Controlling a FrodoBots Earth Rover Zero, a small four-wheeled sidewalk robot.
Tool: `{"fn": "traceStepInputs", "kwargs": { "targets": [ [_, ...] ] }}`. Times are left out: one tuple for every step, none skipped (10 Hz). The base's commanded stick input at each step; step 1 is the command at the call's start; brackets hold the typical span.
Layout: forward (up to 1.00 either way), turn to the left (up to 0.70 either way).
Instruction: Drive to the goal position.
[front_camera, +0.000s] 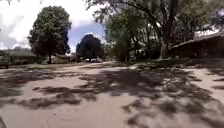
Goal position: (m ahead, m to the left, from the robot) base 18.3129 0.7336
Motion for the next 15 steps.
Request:
{"fn": "traceStepInputs", "kwargs": {
  "targets": [
    [0.7,0.0],
    [0.7,0.0],
    [0.7,0.0],
    [0.7,0.0],
    [0.7,0.0],
    [0.7,0.0],
    [0.7,0.0],
    [0.7,0.0],
    [0.7,0.0],
    [0.7,0.0],
    [0.7,0.0],
    [0.7,0.0],
    [0.7,0.0],
    [0.7,0.0],
    [0.7,0.0]
  ]
}}
